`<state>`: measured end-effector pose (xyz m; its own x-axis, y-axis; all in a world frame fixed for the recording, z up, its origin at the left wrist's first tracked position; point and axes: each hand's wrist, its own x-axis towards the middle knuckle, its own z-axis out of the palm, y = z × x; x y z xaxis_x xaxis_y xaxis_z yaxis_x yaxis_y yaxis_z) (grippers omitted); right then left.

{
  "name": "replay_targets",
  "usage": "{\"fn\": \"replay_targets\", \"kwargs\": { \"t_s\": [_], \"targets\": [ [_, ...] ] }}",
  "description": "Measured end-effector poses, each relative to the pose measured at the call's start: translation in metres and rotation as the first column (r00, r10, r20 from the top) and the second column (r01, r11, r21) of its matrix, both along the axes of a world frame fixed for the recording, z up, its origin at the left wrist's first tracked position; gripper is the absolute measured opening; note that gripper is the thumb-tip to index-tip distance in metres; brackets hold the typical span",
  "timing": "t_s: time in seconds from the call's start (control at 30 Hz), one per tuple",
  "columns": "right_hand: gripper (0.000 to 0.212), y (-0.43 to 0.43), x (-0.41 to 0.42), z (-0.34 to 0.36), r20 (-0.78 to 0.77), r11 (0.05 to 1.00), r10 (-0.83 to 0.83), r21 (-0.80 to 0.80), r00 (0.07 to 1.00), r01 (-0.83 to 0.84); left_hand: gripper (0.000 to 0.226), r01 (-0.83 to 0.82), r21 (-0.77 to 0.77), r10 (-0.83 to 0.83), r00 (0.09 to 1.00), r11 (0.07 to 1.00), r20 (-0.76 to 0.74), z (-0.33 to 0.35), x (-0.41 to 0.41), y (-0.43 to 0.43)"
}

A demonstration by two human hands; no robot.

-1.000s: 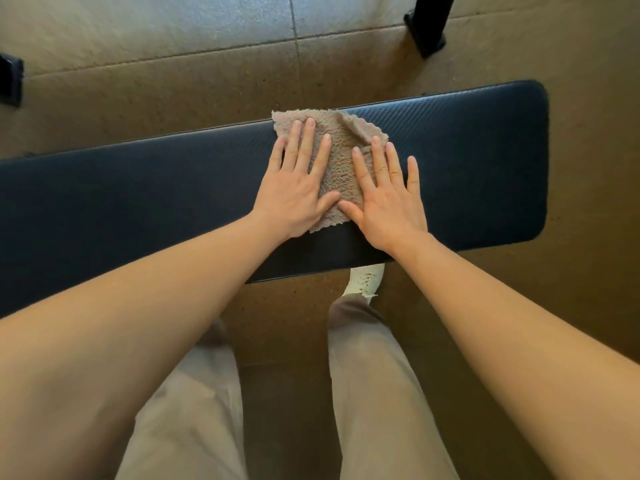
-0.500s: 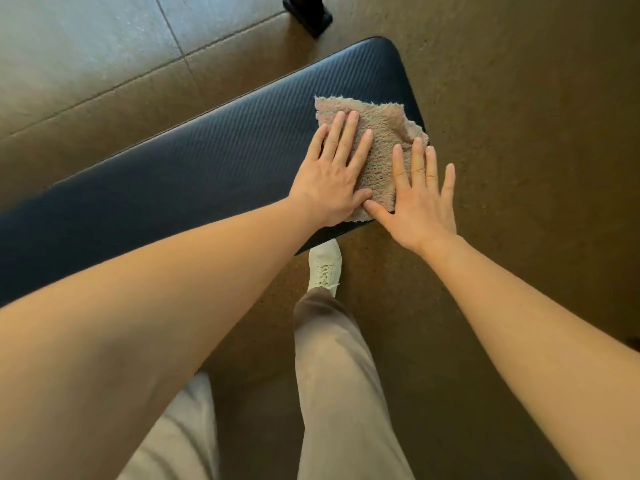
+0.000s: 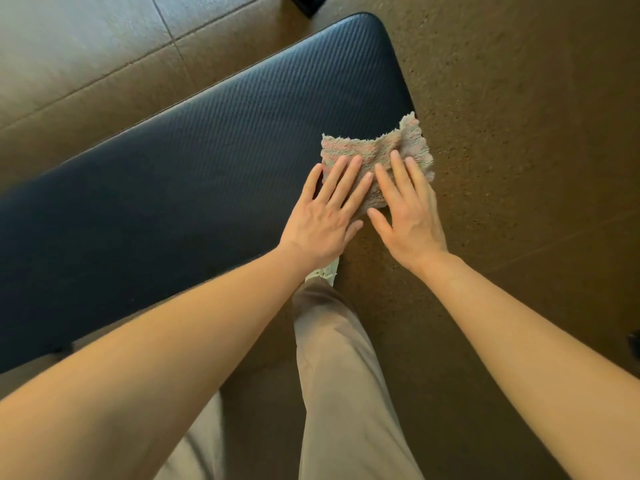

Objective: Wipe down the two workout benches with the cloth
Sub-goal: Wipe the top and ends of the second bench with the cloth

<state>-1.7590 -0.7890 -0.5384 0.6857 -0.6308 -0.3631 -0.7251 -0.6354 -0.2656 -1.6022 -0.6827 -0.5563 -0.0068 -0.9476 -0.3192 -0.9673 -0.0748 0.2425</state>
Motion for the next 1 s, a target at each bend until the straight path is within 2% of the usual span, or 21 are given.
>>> {"fn": "replay_targets", "kwargs": {
  "t_s": [0.1, 0.37, 0.57, 0.83, 1.0],
  "targets": [
    [0.073, 0.009, 0.009, -0.008, -0.039, 0.999, 0.041, -0.017, 0.998, -0.042, 0.068, -0.054, 0.005, 0.054, 0.998, 0.999, 0.015, -0.001, 0.005, 0.022],
    [0.064, 0.055, 0.069, -0.009, -0.04, 0.977, 0.202, -0.055, 0.979, -0.204, 0.066, -0.245, 0.024, 0.245, 0.969, 0.969, 0.02, 0.001, 0.038, 0.101],
    [0.069, 0.111, 0.117, -0.011, -0.07, 0.947, 0.319, -0.009, 0.945, -0.32, 0.065, -0.339, 0.043, 0.338, 0.941, 0.94, 0.022, 0.008, 0.075, 0.17],
    [0.072, 0.22, 0.191, -0.017, -0.067, 0.849, 0.528, 0.028, 0.847, -0.528, 0.065, -0.477, 0.102, 0.466, 0.877, 0.873, 0.116, 0.016, 0.122, 0.299],
    [0.071, 0.284, 0.23, -0.022, -0.068, 0.801, 0.599, 0.058, 0.798, -0.596, 0.064, -0.542, 0.104, 0.524, 0.836, 0.834, 0.16, 0.02, 0.147, 0.365]
  ]
}}
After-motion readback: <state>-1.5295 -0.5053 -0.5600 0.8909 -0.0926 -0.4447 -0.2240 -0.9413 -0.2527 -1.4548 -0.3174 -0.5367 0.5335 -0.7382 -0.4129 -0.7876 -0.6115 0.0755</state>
